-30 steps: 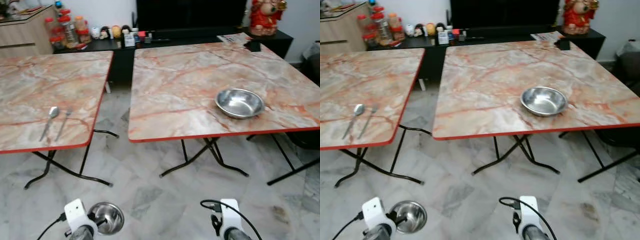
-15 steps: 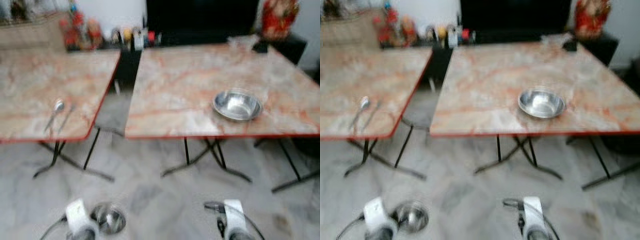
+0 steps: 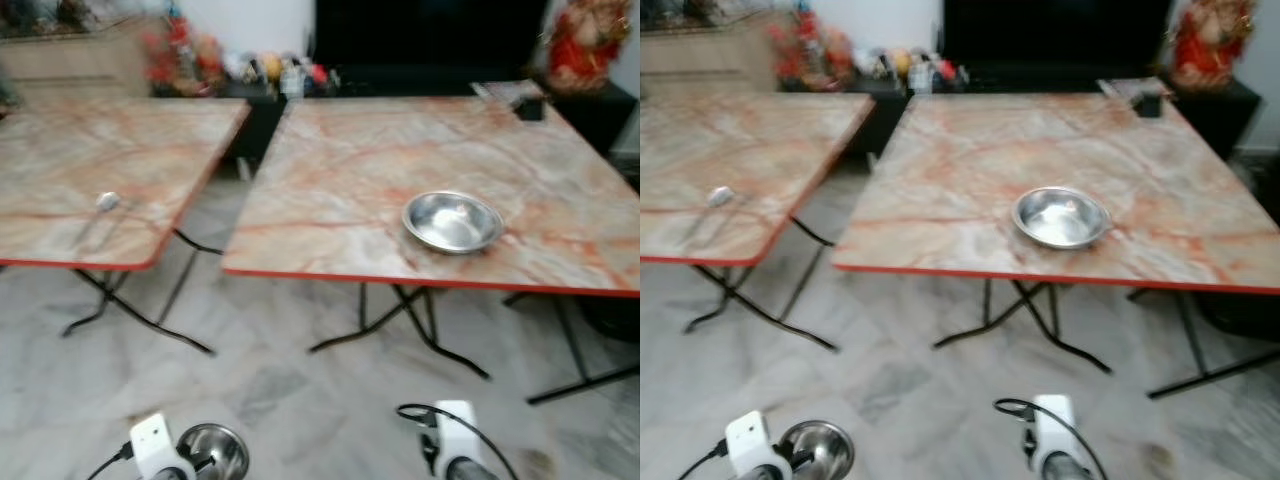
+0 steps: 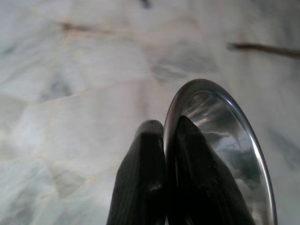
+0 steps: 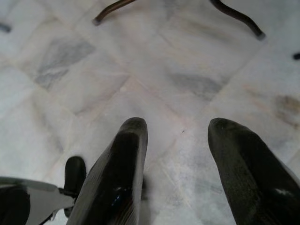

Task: Setting the table

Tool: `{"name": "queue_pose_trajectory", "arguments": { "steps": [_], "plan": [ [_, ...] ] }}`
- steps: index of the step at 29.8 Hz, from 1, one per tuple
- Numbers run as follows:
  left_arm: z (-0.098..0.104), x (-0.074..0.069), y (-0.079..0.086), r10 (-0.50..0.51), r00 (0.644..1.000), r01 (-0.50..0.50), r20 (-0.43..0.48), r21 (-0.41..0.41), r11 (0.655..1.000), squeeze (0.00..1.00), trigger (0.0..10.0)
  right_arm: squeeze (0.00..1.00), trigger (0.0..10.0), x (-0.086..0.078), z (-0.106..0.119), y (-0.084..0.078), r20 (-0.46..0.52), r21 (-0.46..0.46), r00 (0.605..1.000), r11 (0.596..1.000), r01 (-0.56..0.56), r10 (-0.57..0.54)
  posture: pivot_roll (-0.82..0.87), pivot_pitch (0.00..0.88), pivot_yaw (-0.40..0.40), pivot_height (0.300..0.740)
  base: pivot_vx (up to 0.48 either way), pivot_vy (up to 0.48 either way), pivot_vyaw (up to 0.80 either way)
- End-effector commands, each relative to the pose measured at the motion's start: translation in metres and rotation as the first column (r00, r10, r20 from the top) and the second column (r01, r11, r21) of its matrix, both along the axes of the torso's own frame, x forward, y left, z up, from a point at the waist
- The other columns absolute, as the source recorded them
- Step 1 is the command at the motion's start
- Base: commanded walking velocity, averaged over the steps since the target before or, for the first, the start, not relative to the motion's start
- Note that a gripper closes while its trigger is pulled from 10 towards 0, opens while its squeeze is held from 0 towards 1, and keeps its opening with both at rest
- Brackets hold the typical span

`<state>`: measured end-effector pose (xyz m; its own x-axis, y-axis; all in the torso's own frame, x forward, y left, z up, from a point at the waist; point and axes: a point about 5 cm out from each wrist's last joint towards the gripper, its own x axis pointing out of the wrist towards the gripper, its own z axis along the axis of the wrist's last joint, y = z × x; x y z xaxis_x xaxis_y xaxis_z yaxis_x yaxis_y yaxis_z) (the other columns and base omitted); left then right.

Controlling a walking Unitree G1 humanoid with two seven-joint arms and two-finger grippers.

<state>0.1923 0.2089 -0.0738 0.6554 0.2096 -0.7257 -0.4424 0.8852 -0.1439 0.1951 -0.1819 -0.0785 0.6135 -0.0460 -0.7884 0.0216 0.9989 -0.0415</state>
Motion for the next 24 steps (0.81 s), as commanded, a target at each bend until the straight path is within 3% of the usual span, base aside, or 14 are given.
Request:
{"name": "queue_pose_trajectory", "arguments": {
  "steps": [1,7,14,24],
  "plan": [
    [0.0013,0.0027,-0.0035,-0.03,0.999,0.03,0.017,0.005,1.0,0.0,10.0,0.0,10.0,-0.0033,-0.0011,-0.0065,-0.013,-0.004,1.0,1.0,0.019,-0.019,-0.07,0.0,0.018,0.74,0.0,0.0,0.0],
    [0.0006,0.0021,-0.0045,-0.055,0.998,0.055,0.007,0.013,0.998,0.0,10.0,0.0,10.0,-0.0039,-0.0014,-0.0069,-0.019,-0.018,1.0,1.0,0.011,-0.012,-0.08,0.0,0.016,0.74,0.0,0.0,0.0],
    [0.0014,0.0037,-0.0043,-0.076,0.997,0.076,0.005,0.025,0.997,0.0,10.0,0.0,10.0,-0.0046,-0.0014,-0.0094,-0.017,-0.015,1.0,1.0,0.025,-0.025,-0.08,0.0,0.015,0.74,0.333,0.0,0.0],
    [0.0024,0.0062,-0.0057,-0.088,0.996,0.087,0.007,0.025,0.996,0.0,10.0,0.0,10.0,-0.0047,-0.0019,-0.0062,-0.024,-0.035,1.0,0.999,-0.017,0.016,-0.08,0.0,0.019,0.74,0.387,-0.28,0.0]
  ]
}}
